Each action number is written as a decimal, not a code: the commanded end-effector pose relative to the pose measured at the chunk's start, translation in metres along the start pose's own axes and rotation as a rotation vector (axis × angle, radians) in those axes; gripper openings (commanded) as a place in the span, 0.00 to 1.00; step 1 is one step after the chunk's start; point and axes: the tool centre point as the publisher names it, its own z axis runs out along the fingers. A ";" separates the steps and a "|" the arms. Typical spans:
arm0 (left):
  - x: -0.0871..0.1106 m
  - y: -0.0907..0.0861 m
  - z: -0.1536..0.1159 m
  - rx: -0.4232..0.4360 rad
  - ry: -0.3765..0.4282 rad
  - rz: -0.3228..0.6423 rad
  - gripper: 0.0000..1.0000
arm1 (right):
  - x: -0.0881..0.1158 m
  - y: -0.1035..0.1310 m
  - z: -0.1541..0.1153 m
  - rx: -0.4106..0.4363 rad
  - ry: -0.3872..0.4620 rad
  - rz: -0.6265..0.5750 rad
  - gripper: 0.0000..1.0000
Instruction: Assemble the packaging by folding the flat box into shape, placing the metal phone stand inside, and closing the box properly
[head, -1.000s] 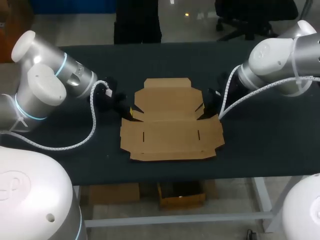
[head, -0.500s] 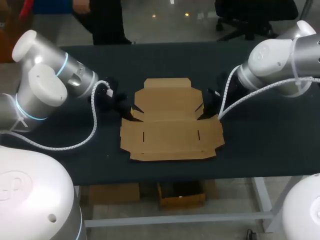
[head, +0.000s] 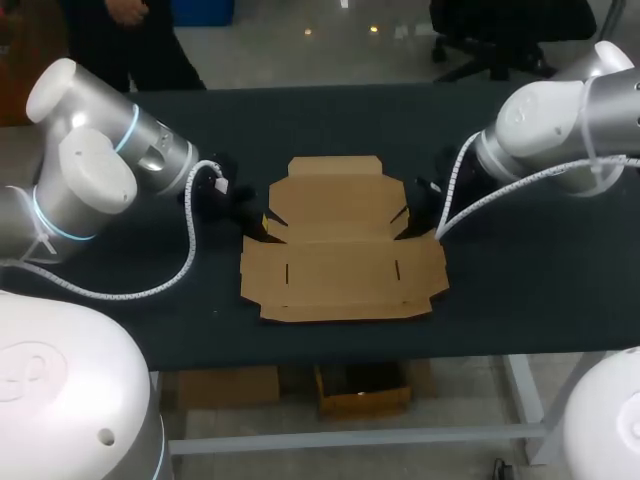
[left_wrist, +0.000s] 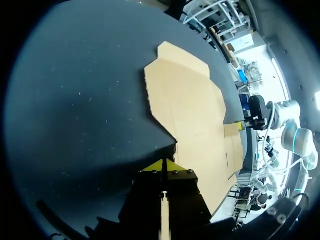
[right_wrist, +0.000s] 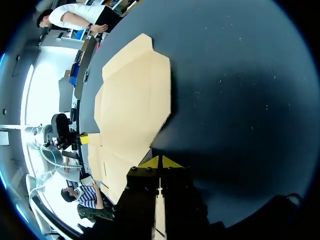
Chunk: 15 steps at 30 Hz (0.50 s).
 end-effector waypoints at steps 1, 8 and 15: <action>0.002 0.002 0.000 0.002 -0.001 0.002 0.00 | 0.005 -0.007 -0.002 -0.014 -0.006 0.000 0.00; 0.009 0.000 0.001 -0.008 -0.014 0.024 0.00 | 0.008 -0.004 0.004 -0.017 -0.016 0.004 0.00; 0.013 0.000 0.002 -0.006 -0.028 0.030 0.00 | 0.009 -0.001 0.007 -0.009 -0.031 0.012 0.00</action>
